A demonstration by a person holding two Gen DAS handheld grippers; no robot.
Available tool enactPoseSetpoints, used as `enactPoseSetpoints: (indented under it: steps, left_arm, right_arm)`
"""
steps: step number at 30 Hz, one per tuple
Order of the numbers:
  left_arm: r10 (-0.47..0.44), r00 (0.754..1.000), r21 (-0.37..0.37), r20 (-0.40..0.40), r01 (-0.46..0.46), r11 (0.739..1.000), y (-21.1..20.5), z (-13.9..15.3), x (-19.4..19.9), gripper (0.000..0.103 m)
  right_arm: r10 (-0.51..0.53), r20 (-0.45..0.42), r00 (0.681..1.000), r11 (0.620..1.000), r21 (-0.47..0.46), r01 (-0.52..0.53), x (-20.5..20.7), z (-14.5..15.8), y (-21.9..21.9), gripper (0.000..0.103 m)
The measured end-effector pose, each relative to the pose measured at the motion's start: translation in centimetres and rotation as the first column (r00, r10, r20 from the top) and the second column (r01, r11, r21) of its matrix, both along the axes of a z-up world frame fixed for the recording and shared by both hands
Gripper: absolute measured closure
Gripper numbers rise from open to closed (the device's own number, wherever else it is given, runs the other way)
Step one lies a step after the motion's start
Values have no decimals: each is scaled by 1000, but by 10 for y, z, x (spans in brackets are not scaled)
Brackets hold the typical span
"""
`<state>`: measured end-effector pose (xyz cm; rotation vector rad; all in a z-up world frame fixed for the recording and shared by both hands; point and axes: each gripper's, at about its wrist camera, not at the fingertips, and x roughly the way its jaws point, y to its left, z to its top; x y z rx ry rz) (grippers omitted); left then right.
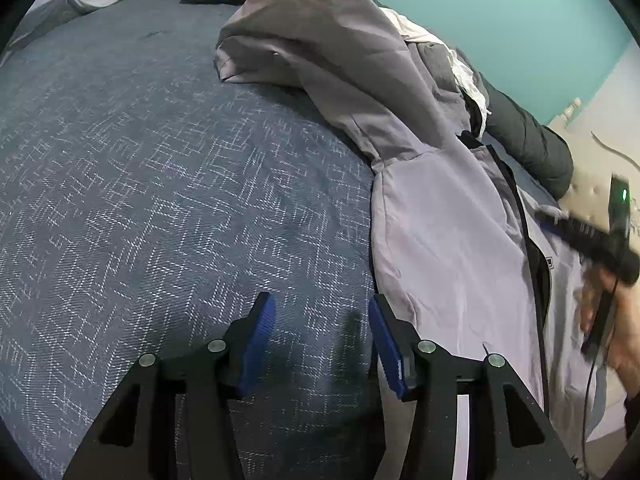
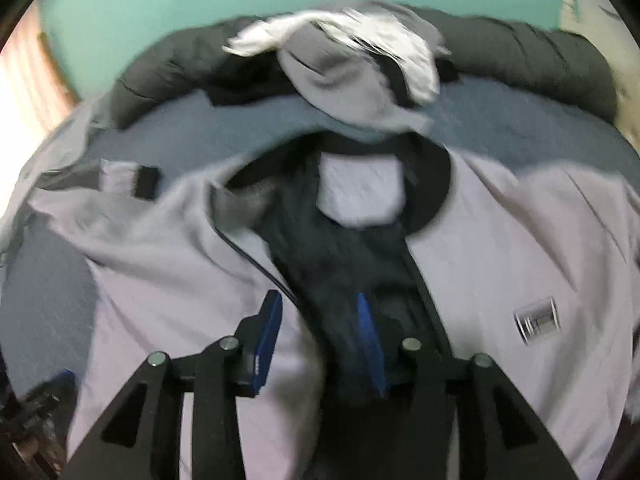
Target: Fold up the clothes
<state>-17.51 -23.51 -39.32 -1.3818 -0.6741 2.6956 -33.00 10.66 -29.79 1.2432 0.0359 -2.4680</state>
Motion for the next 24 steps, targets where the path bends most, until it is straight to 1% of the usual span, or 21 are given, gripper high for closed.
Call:
enactPoseSetpoints:
  steps: [1,3,5,6,9,10,11,13,14,17,18,21,24]
  left_arm:
    - [-2,1000,-1,1,2,1000,0,0,0,49]
    - [0,1000,-1,2,0,1000,0,-1,0,49]
    - [5,1000,1,3,-5,1000,0,-2,-2,49]
    - [4,1000,-1,3,-4,1000,0,-2,-3,49]
    - [-2,1000,-10,4,2,1000,1,-3,-5,49]
    - [-2,1000,-10,4,2,1000,1,-3,-6,49]
    - [-4,1000,-8,6,4,1000,2,-4,-7,49]
    - [-6,1000,-11,10,7,1000,2,-5,-9,49]
    - [-6,1000,-9,10,6,1000,1,-6,-10,49]
    - [-7,1000,-8,10,7,1000,1,-6,-13,49]
    - [-8,1000,-10,9,8,1000,1,-6,-13,49]
    - [-9,1000,-17,7,9,1000,3,-5,-13,49]
    - [-15,1000,-25,8,15,1000,4,-5,-13,49]
  right_arm:
    - [28,-9,1000,1000,14,-28,-2,2,-9,62]
    - [109,-31,994,991,75,-107,-9,4,-37,62]
    - [157,-43,987,979,139,-150,-13,0,-57,62]
    - [175,-41,984,972,164,-166,-15,-3,-66,62]
    - [185,-24,982,967,184,-177,-27,-12,-79,63]
    - [186,-20,982,966,188,-179,-30,-15,-80,74]
    - [188,-11,982,965,188,-183,-34,-17,-81,92]
    - [191,3,981,965,181,-189,-41,-21,-82,98]
    - [184,-2,983,972,151,-181,-43,-19,-78,100]
    - [120,-50,991,992,44,-118,-53,-4,-56,101]
    - [96,-65,993,995,27,-94,-57,0,-49,101]
    - [16,-81,997,993,115,-6,-74,1,-32,101]
    - [-49,-60,997,994,93,55,-89,-3,-14,101]
